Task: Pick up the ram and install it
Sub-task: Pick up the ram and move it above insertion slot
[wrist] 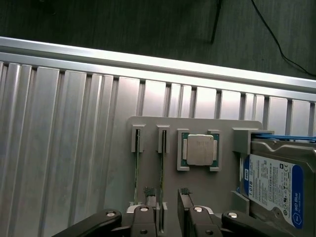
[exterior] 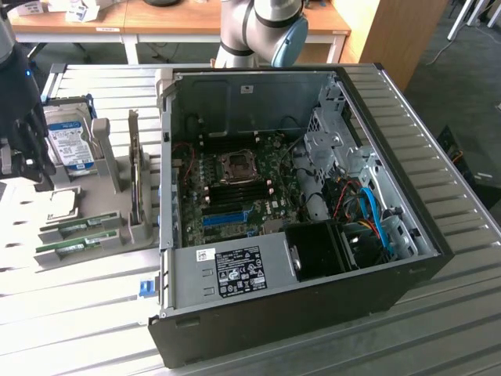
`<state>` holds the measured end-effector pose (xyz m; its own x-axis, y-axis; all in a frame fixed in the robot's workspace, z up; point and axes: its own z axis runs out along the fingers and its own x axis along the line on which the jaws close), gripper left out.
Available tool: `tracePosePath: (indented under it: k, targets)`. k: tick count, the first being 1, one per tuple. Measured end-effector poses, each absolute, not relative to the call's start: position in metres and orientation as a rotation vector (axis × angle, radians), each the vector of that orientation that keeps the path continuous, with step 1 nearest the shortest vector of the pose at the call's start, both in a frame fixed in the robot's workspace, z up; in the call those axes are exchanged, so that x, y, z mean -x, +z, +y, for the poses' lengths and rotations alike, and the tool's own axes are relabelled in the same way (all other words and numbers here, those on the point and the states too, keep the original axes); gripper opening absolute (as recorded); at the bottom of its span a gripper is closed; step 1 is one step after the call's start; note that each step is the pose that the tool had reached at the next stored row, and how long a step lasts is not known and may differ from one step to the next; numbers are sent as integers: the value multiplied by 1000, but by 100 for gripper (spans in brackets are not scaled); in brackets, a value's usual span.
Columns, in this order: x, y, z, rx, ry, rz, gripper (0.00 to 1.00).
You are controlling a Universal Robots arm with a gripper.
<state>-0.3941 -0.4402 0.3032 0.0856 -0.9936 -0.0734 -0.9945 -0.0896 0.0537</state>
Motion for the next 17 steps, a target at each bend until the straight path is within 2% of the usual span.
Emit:
tracePosePath:
  k: [8, 17]
  targets:
    - [394, 301, -440, 2307, 142, 2113, 31]
    - [394, 286, -440, 2307, 142, 2113, 31]
